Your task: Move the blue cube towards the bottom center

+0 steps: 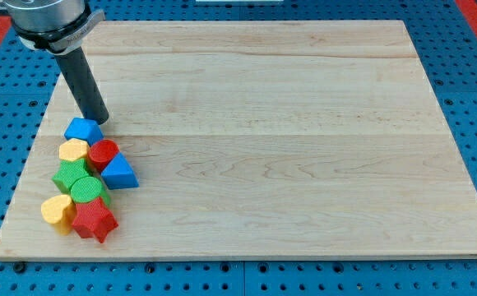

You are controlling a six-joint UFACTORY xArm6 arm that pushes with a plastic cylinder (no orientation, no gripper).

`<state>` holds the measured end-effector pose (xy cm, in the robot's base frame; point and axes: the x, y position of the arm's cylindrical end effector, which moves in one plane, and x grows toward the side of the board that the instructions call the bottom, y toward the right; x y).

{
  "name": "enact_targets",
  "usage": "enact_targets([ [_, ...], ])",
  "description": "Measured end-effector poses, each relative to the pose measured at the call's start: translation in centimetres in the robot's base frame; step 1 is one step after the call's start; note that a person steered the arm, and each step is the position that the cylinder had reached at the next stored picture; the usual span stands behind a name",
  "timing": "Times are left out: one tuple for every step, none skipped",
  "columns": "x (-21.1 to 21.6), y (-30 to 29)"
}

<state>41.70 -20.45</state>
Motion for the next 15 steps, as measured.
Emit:
enact_targets([
  [0.0,0.0],
  [0.0,0.2],
  [0.0,0.0],
  [-0.6,-1.1],
  [0.5,-3.8],
  [3.0,-8.1],
  [4.7,-2.5],
  [1.8,3.6],
  [-0.7,5.6],
  [-2.5,6.3],
  [-2.9,5.8],
  [-2.9,6.7],
  [-2.9,8.5],
  [-2.9,12.1],
  [-3.2,13.3],
])
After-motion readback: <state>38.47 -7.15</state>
